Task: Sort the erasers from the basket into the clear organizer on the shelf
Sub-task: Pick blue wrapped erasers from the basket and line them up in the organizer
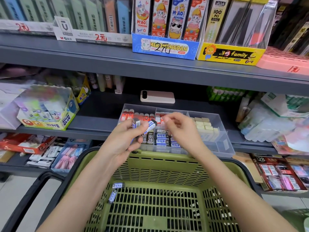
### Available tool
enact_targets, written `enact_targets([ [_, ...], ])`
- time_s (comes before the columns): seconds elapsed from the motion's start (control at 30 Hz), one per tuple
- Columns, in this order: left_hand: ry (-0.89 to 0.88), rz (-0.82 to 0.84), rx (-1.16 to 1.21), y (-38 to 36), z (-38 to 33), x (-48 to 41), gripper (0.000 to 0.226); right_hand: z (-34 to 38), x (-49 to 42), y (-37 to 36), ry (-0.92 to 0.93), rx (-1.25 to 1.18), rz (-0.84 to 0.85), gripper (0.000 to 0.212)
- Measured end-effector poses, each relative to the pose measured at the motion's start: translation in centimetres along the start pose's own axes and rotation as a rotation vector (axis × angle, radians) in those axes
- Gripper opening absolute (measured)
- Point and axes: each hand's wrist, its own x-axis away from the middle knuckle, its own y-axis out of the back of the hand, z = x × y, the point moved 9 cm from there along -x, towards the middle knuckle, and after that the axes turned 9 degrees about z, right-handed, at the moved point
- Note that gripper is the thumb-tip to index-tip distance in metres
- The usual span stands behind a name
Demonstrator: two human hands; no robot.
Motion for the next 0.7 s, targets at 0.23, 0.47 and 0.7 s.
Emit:
enact_targets([
  [0.23,-0.002,0.192,-0.056,-3.7,-0.1,0.4,0.037,1.9,2.4,0.1,-0.023,-0.474,0.271,0.022],
  [0.47,-0.005,0.151,-0.046,-6.3,0.0,-0.2,0.033,1.7,2.2,3.6,0.005,-0.641,0.212,0.018],
  [0.7,0.119,0.098,0.190,-4.0,1.9,0.0,0.057,-1.9,0.5,4.0,-0.128,0.125,0.298,0.028],
])
